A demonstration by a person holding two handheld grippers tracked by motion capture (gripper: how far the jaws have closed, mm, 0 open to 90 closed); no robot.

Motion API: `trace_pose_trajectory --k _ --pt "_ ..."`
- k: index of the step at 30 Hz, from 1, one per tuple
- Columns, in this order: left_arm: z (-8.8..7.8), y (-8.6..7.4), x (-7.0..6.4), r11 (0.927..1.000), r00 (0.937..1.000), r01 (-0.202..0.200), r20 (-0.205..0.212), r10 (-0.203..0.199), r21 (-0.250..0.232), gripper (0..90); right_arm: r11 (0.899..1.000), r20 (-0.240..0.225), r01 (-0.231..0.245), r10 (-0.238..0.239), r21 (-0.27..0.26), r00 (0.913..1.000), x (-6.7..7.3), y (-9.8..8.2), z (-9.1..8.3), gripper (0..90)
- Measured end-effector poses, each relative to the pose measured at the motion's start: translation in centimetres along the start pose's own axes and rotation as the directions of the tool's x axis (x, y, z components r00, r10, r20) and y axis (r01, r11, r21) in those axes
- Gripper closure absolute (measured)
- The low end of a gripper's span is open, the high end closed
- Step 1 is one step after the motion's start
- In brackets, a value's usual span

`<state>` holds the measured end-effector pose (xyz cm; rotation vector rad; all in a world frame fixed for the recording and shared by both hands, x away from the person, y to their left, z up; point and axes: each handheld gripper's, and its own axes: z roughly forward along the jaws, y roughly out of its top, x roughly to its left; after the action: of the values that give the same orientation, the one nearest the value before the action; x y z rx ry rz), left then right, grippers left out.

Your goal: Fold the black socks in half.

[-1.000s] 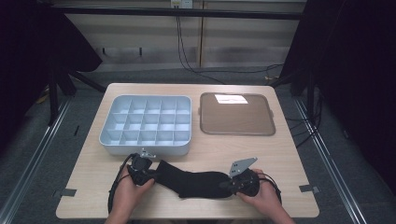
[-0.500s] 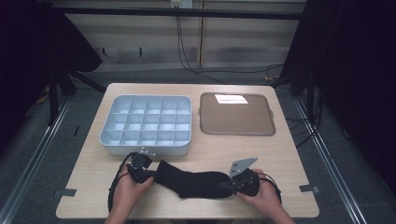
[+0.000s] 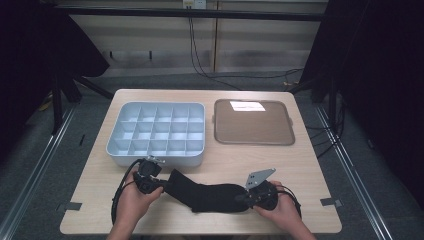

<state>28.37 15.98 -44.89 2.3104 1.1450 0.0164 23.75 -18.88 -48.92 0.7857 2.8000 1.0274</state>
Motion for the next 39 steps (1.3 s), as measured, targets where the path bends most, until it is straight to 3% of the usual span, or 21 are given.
trace_pose_trajectory --k 11,13,19,29,39 --pt "-0.9 0.9 -0.8 0.9995 0.9989 -0.013 0.044 0.014 -0.030 79.9 1.000 0.001 0.007 -0.007 0.003 1.0000 -0.1 0.0 0.0 90.0" --pt "-1.0 1.0 -1.0 0.9993 0.9985 -0.024 0.049 0.026 -0.027 79.9 1.000 -0.002 -0.010 0.010 -0.002 0.9999 0.1 0.0 0.0 90.0" --pt "-1.4 1.5 -1.8 0.9984 0.9968 -0.051 0.060 0.053 -0.025 79.9 1.000 0.016 0.008 -0.008 0.003 0.9998 0.2 0.2 0.1 90.0" --pt "-1.7 2.2 -3.6 0.9944 0.9901 -0.102 0.094 0.104 -0.027 80.0 1.000 0.007 0.016 -0.015 -0.004 0.9999 0.7 0.6 0.6 90.0" --pt "-0.9 2.9 -4.9 0.9910 0.9839 -0.134 0.118 0.134 -0.011 79.9 1.000 -0.010 0.014 -0.015 -0.010 0.9998 1.2 1.1 1.1 90.0"
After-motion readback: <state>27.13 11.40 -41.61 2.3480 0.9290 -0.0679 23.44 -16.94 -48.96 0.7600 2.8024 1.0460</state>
